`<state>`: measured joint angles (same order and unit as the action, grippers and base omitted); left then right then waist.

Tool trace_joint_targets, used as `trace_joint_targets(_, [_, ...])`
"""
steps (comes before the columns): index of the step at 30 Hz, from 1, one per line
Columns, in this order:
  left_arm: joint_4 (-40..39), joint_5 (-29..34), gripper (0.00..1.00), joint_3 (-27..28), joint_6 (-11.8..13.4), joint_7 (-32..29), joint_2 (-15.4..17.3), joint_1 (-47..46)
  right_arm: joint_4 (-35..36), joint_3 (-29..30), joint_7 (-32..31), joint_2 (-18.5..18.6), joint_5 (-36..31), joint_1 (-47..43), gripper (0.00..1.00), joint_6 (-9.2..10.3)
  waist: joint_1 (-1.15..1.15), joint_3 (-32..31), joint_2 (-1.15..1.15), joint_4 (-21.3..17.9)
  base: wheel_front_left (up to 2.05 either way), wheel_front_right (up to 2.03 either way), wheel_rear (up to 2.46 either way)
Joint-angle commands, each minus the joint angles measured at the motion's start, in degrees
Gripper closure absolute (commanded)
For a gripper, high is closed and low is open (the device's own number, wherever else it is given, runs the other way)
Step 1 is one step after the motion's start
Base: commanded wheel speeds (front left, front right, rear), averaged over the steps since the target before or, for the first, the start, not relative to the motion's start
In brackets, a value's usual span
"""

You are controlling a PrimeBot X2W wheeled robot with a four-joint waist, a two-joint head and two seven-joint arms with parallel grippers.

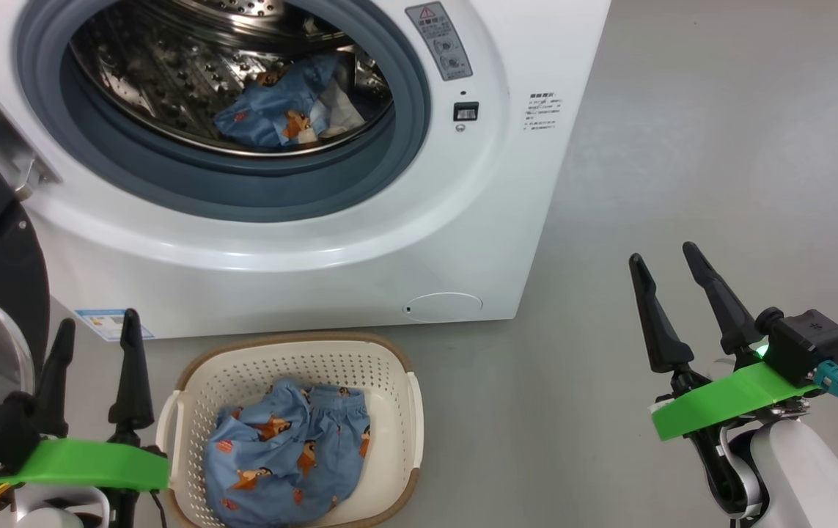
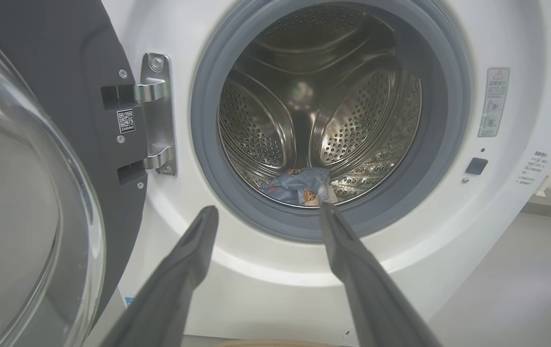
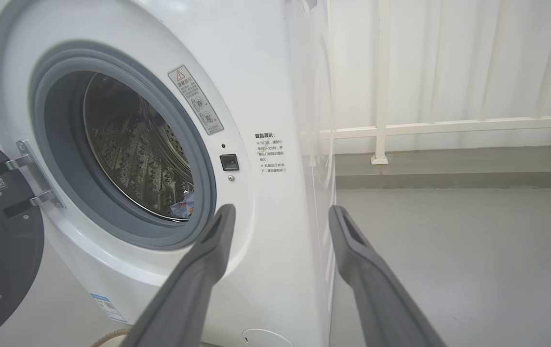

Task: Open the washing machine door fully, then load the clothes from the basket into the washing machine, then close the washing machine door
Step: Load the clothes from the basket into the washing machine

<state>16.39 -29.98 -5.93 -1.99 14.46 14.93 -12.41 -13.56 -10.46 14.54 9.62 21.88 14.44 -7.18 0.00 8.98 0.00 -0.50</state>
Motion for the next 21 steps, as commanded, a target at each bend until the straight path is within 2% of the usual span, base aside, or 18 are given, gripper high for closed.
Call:
trace_joint_targets(1, [-1.86,0.67,0.00,2.51,-0.34,0.53,1.29,-0.04,1.55,-0.48,0.46,0.62,0.50,-0.80,0.00,-0.31,0.00,0.02,0.00,0.03,0.00,0.00,0.00])
trace_joint_targets(21, [-0.87,2.94,0.00,4.82,-2.23,0.53,-0.49,-0.78,1.23,-0.69,0.46,0.09,0.52,0.01,0.00,-0.31,0.00,0.94,0.00,-0.56,0.00,0.00,0.00])
